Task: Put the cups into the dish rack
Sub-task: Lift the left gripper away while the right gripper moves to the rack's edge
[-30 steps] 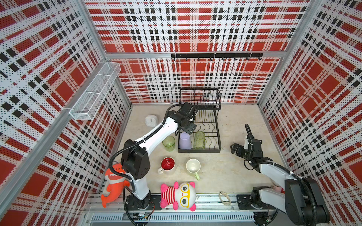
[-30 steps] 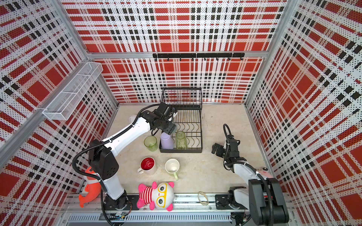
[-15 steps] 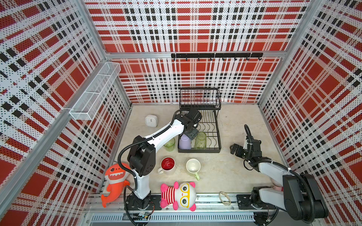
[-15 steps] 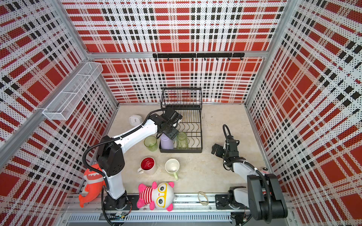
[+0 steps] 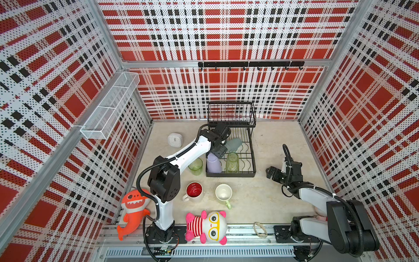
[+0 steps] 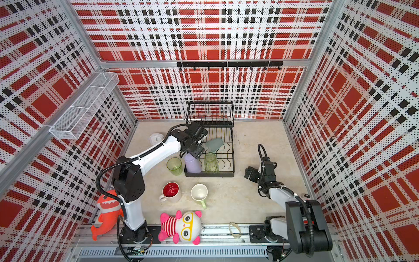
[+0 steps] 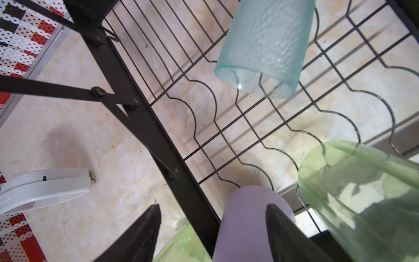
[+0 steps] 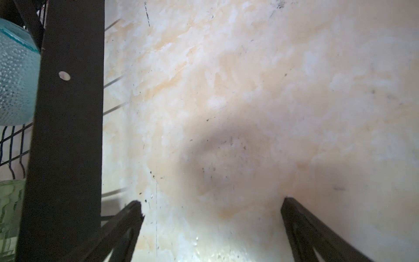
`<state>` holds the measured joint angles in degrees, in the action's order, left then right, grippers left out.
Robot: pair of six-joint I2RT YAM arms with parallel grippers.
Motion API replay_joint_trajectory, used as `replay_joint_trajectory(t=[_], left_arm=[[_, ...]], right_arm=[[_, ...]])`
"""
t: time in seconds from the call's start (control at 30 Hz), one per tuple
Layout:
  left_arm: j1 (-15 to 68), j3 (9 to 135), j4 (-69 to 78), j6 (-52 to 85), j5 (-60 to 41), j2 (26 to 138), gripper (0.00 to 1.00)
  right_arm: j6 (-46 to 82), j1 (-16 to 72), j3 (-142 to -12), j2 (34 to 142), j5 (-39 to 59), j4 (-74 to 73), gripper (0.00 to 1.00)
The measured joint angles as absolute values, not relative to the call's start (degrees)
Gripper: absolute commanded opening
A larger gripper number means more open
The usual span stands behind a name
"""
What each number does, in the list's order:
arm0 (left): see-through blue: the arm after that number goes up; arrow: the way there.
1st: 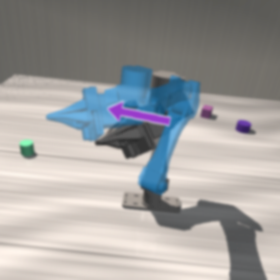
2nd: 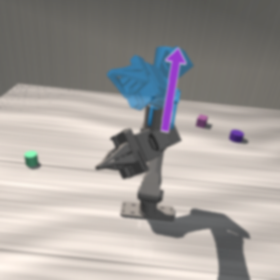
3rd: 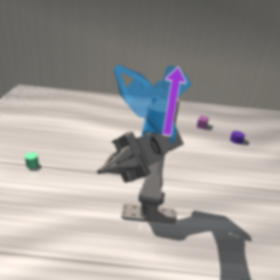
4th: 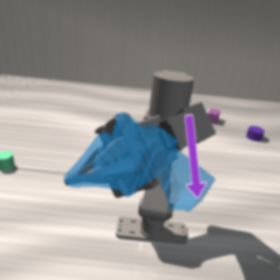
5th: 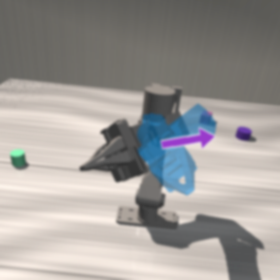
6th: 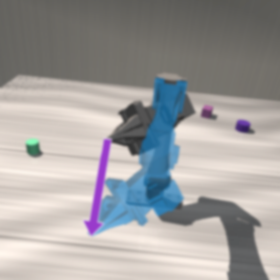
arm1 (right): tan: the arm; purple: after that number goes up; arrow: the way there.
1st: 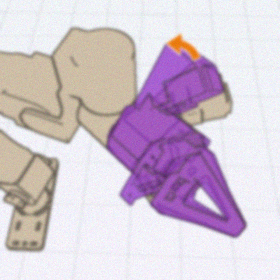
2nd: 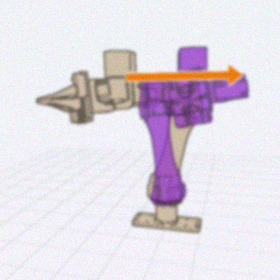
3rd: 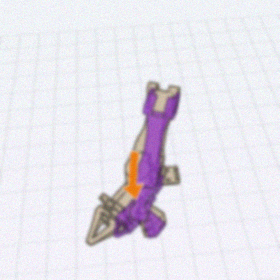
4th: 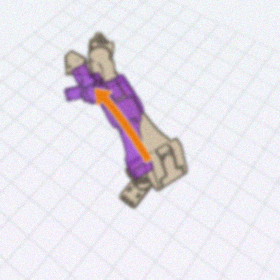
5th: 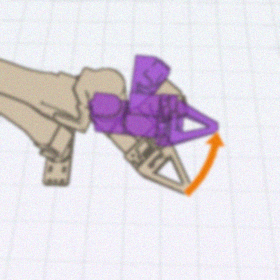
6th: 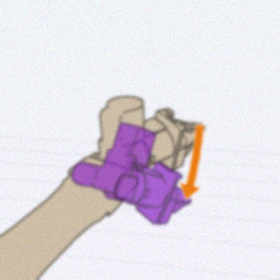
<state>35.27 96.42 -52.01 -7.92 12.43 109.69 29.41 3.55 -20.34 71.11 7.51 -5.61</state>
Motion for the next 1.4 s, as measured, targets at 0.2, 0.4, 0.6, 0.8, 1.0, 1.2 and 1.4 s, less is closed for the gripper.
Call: replay_joint_trajectory(t=[0.2, 0.4, 0.6, 0.8, 1.0, 1.2, 1.4], left_arm=[[35.00, 96.42, -51.92, -7.88, 11.07, 108.84, 0.80], [34.06, 96.38, -50.94, -6.72, 8.43, 105.49, 0.80], [31.86, 95.98, -48.58, -4.67, 5.23, 100.77, 0.80], [30.02, 91.22, -44.80, -2.28, 1.58, 93.71, 0.80], [26.63, 83.11, -39.64, 0.73, -3.20, 83.94, 0.80], [21.87, 77.25, -35.07, 3.60, -6.35, 77.91, 0.81], [18.70, 71.35, -31.31, 6.68, -8.23, 74.46, 0.81]], right_arm=[[28.95, 3.55, -20.40, 71.13, 9.06, -5.67, 1.00], [27.66, 3.55, -22.06, 70.91, 12.84, -3.92, 1.00], [26.06, 3.64, -26.57, 68.27, 16.64, -0.45, 0.93], [23.14, 7.79, -36.40, 68.93, 19.07, 4.34, 0.92], [19.57, 14.04, -46.98, 74.08, 20.08, 6.94, 0.91], [17.93, 17.10, -52.71, 81.43, 20.10, 7.55, 0.91], [23.59, 21.39, -51.68, 84.14, 17.65, 2.96, 0.90]])
